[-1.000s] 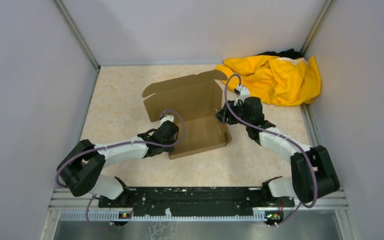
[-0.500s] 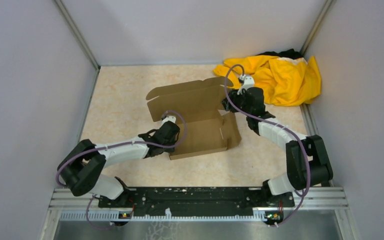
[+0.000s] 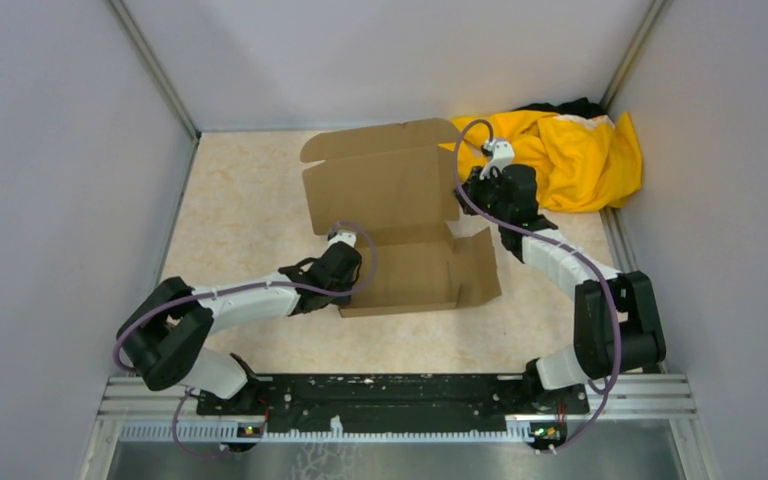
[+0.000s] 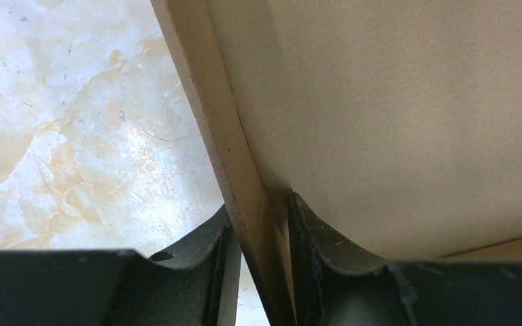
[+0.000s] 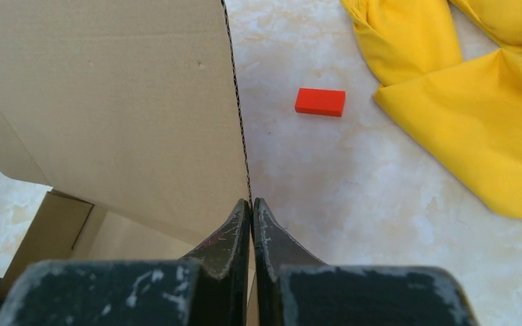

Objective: Fold the paper box

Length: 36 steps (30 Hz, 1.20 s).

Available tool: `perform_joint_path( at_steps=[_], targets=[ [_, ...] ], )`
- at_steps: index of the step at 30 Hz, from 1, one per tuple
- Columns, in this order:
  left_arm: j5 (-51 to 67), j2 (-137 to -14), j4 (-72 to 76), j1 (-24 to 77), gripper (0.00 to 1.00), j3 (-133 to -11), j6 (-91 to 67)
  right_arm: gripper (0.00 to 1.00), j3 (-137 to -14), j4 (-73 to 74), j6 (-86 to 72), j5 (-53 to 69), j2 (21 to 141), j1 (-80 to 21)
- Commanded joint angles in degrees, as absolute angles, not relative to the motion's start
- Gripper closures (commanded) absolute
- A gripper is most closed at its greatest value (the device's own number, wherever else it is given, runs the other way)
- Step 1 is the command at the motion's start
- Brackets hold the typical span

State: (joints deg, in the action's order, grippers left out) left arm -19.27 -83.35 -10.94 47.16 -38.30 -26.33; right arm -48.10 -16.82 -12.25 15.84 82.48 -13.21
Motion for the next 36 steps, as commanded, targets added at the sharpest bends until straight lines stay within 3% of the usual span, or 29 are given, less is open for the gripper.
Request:
perform_joint_path(
  at_steps=[1,3,8,17,26,36],
  targets=[
    [-17.6,-84.5,-14.9,47.5,0.64,-38.6,-25.0,0.99,-48.7,-18.3,-10.7,11.6,81.6,-11.8],
    [-17.5,-84.3,-14.9,47.5,0.64,-38.4,-25.0,0.92,-49.2,-17.0,-11.0,8.9,82.7,-11.3],
    [-17.4,-84.5,-14.8,47.6,0.64,-38.6,-24.9,0.58,-53.5,-10.9,-12.2,4.6,87.1,-10.3],
    [-17.6,-83.9,-14.9,47.7,0.64,-38.3,-24.9,0.66,-56.9,-8.5,-12.6,5.2,91.7,-10.3],
    [-17.9,-83.7,-15.0,48.0,0.65,-38.3,-25.0,0.66,-58.8,-8.4,-13.9,7.2,94.8,-10.3],
    [-18.3,-82.7,-15.7,48.2,0.65,-38.3,-25.6,0.62,-54.8,5.1,-15.1,-2.6,84.7,-9.0]
  ],
)
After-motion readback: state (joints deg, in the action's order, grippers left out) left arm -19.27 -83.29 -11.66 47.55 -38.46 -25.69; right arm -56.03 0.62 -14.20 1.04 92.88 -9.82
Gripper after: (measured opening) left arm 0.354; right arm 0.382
